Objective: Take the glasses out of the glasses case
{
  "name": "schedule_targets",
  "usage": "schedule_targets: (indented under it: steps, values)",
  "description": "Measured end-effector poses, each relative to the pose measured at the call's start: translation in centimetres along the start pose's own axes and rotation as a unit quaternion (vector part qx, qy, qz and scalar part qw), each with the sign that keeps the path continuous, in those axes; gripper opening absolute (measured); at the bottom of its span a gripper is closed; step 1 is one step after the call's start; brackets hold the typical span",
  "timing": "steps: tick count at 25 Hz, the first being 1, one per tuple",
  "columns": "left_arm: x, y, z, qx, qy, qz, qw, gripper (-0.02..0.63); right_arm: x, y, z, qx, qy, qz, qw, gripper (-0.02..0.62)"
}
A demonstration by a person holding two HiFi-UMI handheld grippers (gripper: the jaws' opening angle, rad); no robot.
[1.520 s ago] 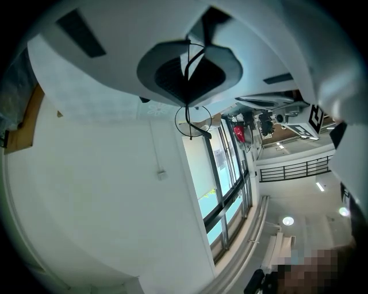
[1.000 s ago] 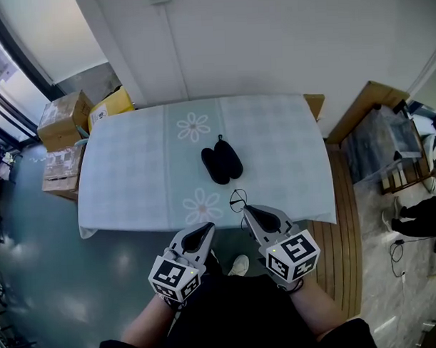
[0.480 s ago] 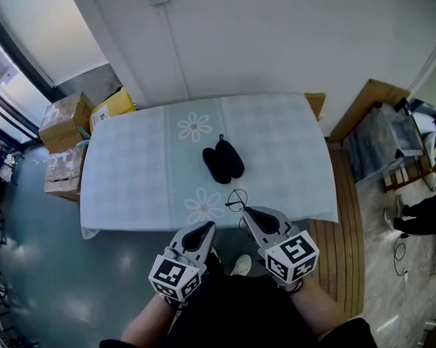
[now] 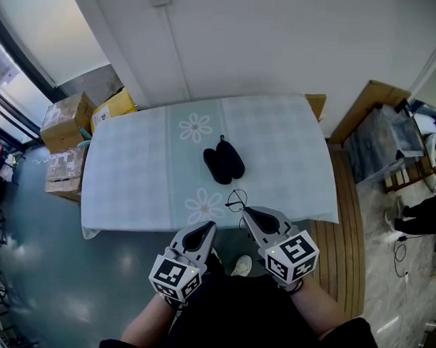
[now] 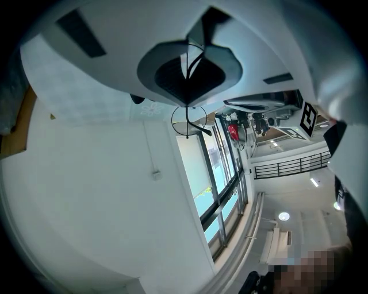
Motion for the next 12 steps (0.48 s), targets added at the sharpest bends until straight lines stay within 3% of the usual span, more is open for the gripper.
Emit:
schedule_targets:
  steps: [12]
  values:
    - [-0.06, -0.30, 0.02, 0.000, -0.001, 0.000, 1.0000, 0.029, -0.17, 0.00, 0.03, 0.003, -0.002, 0.001, 1.000, 0.025]
Point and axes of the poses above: the fingertips, and each gripper's own axes: x forward along the fingers, y to its left, z out of its top, the point moved 1 cm from there along -x, backward along the fingers, and after that the axes turned 10 degrees about z, right-handed, at the moved point
